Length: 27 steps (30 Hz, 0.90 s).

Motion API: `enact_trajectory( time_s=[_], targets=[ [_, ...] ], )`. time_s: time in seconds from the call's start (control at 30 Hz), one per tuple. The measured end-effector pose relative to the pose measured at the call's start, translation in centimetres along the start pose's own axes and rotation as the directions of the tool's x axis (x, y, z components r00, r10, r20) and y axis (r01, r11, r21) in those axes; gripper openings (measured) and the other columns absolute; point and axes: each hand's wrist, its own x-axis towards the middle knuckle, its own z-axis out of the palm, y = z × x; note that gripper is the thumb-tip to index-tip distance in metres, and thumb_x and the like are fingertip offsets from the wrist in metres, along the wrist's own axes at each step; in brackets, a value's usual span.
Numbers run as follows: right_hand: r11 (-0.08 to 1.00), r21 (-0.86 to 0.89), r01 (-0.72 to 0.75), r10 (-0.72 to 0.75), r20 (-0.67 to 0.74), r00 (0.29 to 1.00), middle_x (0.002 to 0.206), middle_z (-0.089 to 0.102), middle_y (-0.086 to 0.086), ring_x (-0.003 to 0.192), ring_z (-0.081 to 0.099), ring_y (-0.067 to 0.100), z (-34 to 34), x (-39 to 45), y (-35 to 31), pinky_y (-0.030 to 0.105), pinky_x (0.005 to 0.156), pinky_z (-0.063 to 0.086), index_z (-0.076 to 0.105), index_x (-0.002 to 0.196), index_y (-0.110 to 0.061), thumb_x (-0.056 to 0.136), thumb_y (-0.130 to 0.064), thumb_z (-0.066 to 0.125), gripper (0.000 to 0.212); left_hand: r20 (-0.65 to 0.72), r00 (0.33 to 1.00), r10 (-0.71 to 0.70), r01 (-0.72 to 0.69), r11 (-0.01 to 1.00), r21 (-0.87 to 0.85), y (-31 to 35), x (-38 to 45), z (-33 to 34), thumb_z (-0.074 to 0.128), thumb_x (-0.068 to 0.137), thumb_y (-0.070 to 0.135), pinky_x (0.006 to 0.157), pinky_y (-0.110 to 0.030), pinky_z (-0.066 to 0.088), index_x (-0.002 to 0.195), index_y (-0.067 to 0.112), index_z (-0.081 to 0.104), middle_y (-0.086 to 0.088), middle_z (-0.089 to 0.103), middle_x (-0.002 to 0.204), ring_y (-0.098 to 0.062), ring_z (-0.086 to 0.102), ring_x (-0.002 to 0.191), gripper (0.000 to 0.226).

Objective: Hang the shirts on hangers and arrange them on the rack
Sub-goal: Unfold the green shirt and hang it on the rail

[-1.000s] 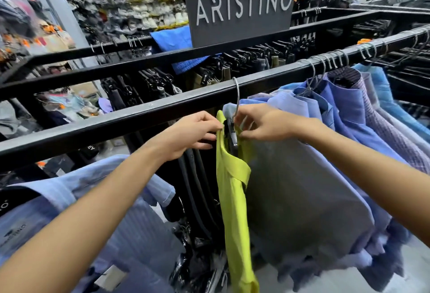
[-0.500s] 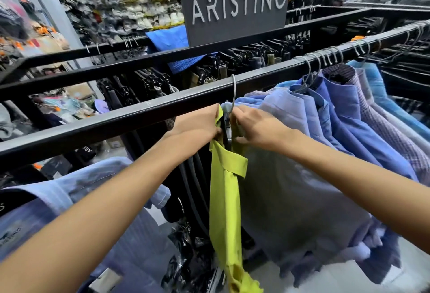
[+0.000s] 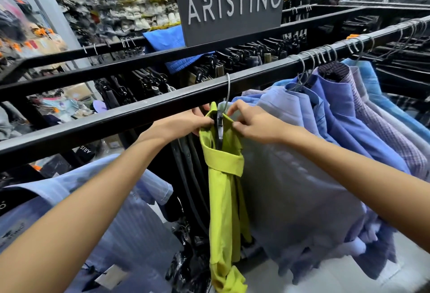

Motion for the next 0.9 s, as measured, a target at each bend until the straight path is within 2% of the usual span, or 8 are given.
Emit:
enact_trajectory(
  time_s=[0.1, 0.23, 0.37, 0.47, 0.53, 0.63, 0.73, 0.9],
  targets=[
    [0.992, -0.112, 0.048, -0.055, -0.055, 0.997, 0.078, 0.054, -0.003, 0.072, 0.048, 0.016, 1.0, 0.3, -0.5, 0.031, 0.068, 0.042, 0.053, 0.096, -0.01, 0.083, -0.027, 0.075, 0.031, 0.005, 0.999, 0.054, -0.054, 0.998, 0.039, -0.1, -0.1, 0.5, 0.068, 0.092, 0.006, 0.053, -0.018, 0.055, 0.091, 0.018, 0.052, -0.004, 0.056, 0.065, -0.001, 0.059, 0.049, 0.02],
    [0.977, -0.189, 0.095, -0.112, -0.081, 0.99, 0.075, 0.054, 0.005, 0.068, 0.048, 0.025, 1.6, 0.3, 0.0, 0.043, 0.062, 0.044, 0.051, 0.084, -0.011, 0.072, -0.008, 0.069, 0.022, -0.028, 0.997, 0.067, -0.062, 0.988, 0.142, -0.1, -0.2, 0.5, 0.067, 0.091, 0.012, 0.062, -0.029, 0.059, 0.087, 0.019, 0.051, -0.005, 0.06, 0.065, -0.015, 0.063, 0.055, 0.018],
    [0.964, -0.22, 0.151, -0.175, -0.091, 0.98, 0.08, 0.057, 0.002, 0.072, 0.052, 0.024, 1.0, 0.4, -0.2, 0.042, 0.063, 0.046, 0.061, 0.088, -0.007, 0.072, -0.001, 0.064, 0.017, -0.015, 0.999, 0.047, -0.044, 0.991, 0.128, -0.1, -0.3, 0.2, 0.066, 0.092, 0.009, 0.056, -0.021, 0.056, 0.081, 0.015, 0.05, -0.002, 0.058, 0.061, -0.007, 0.061, 0.049, 0.02],
    [0.974, -0.168, 0.153, -0.165, -0.061, 0.984, 0.073, 0.056, -0.002, 0.068, 0.049, 0.018, 0.9, -0.1, -0.5, 0.039, 0.063, 0.047, 0.067, 0.098, -0.008, 0.072, 0.002, 0.059, 0.028, -0.034, 0.999, 0.001, 0.002, 0.997, 0.076, 0.2, -0.7, 0.5, 0.069, 0.092, 0.016, 0.068, -0.027, 0.061, 0.08, 0.018, 0.054, 0.0, 0.066, 0.063, -0.012, 0.068, 0.059, 0.019],
    [0.985, -0.128, 0.115, -0.127, -0.084, 0.988, 0.075, 0.063, -0.001, 0.068, 0.048, 0.011, 0.9, -0.8, -0.3, 0.031, 0.066, 0.044, 0.07, 0.111, -0.01, 0.079, 0.001, 0.061, 0.035, -0.156, 0.987, -0.036, 0.033, 0.999, -0.02, -0.2, -1.7, 1.1, 0.071, 0.091, 0.018, 0.075, -0.03, 0.061, 0.082, 0.022, 0.059, 0.003, 0.073, 0.067, -0.015, 0.074, 0.068, 0.016],
    [0.996, 0.082, -0.045, 0.063, -0.238, 0.969, 0.085, 0.068, -0.007, 0.071, 0.06, 0.007, 1.9, -3.3, 0.2, 0.019, 0.072, 0.046, 0.064, 0.126, -0.016, 0.093, -0.011, 0.067, 0.033, -0.322, 0.942, -0.093, -0.031, 0.933, -0.359, -1.9, -5.1, 3.6, 0.069, 0.091, 0.005, 0.07, -0.034, 0.063, 0.091, 0.017, 0.059, -0.005, 0.077, 0.075, -0.021, 0.076, 0.074, 0.016],
    [0.937, 0.317, -0.15, 0.26, -0.339, 0.904, 0.096, 0.07, -0.012, 0.089, 0.066, 0.002, 4.8, -7.6, -0.1, 0.02, 0.086, 0.051, 0.063, 0.12, -0.024, 0.095, -0.027, 0.069, 0.026, -0.248, 0.949, -0.193, 0.034, 0.847, -0.531, -4.0, -9.5, 8.2, 0.066, 0.094, 0.003, 0.07, -0.032, 0.061, 0.095, 0.015, 0.058, -0.012, 0.077, 0.087, -0.019, 0.074, 0.076, 0.014],
    [0.721, 0.689, -0.072, 0.302, -0.219, 0.928, 0.099, 0.071, -0.004, 0.092, 0.069, 0.021, 9.1, -13.4, -0.8, 0.056, 0.089, 0.054, 0.066, 0.109, -0.031, 0.098, -0.031, 0.063, 0.011, -0.201, 0.933, -0.298, 0.113, 0.774, -0.623, -5.2, -13.6, 13.9, 0.066, 0.094, 0.005, 0.069, -0.027, 0.056, 0.099, 0.006, 0.062, -0.017, 0.071, 0.089, -0.017, 0.068, 0.079, 0.007]
  ],
)
